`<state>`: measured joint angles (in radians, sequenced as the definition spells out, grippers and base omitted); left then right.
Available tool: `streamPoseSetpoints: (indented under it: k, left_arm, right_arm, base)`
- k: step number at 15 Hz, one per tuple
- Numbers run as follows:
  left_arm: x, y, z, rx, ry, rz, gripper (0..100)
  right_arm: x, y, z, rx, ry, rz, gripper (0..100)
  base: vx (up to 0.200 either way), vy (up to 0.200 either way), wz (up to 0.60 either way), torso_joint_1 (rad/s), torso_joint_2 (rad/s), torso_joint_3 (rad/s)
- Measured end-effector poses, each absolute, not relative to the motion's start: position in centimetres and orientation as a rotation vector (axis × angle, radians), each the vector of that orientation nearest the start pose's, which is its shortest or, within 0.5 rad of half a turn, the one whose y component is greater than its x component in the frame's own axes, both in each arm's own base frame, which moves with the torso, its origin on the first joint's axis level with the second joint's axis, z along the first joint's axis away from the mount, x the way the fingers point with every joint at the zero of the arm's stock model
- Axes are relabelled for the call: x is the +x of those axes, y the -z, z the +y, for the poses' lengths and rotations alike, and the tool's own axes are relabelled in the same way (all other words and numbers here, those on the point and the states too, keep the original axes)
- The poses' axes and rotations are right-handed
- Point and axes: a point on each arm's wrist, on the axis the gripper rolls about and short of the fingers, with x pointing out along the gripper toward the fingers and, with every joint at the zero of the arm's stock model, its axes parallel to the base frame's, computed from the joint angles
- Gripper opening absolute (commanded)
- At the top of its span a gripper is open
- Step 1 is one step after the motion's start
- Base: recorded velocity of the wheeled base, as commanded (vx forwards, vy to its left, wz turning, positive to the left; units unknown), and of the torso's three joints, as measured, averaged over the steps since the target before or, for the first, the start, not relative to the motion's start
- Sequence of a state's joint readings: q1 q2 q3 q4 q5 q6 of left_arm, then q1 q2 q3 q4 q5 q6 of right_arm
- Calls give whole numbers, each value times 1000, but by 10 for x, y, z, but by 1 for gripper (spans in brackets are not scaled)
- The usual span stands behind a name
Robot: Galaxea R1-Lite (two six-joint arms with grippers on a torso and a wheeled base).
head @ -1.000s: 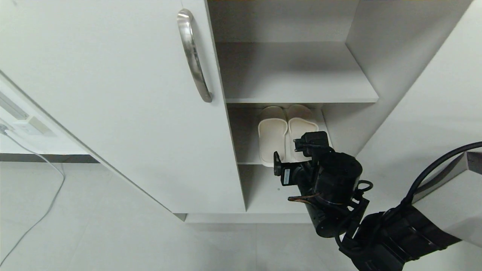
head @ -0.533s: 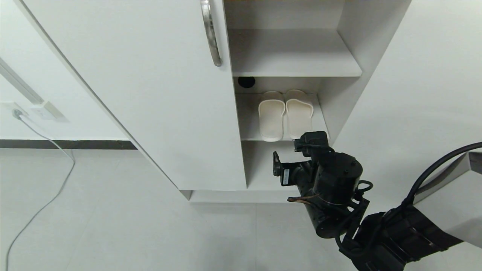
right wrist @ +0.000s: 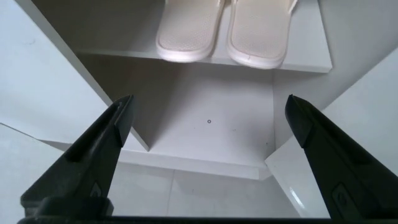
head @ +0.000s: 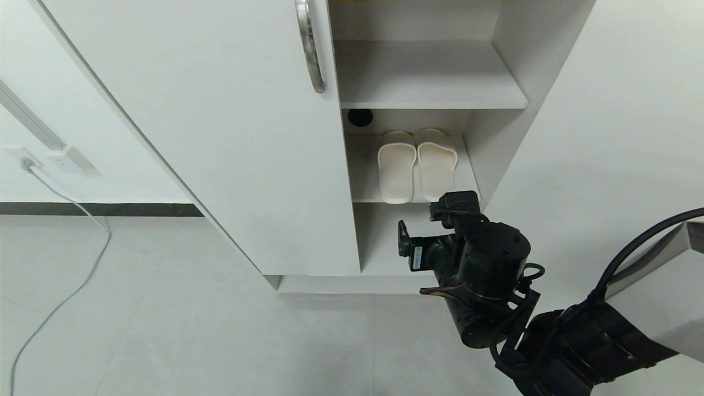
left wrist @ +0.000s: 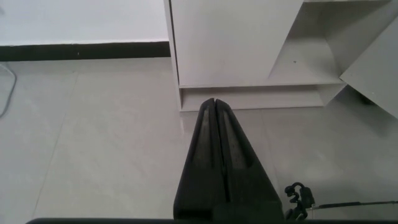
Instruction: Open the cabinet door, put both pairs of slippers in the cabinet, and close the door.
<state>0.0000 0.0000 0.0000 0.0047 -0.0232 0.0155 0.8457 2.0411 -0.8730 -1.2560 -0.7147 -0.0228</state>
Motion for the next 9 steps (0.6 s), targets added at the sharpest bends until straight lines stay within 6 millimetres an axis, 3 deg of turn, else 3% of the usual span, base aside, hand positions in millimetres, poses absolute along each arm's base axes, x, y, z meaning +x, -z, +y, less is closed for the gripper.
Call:
streamPoseSetpoints:
  k: [9]
  left_arm:
    - [-23,-75,-1,15,23,5,0]
  right_arm:
    - [256,-145,268,40,-133,-64,100]
  base:
    - [0,0,0,4,2,178]
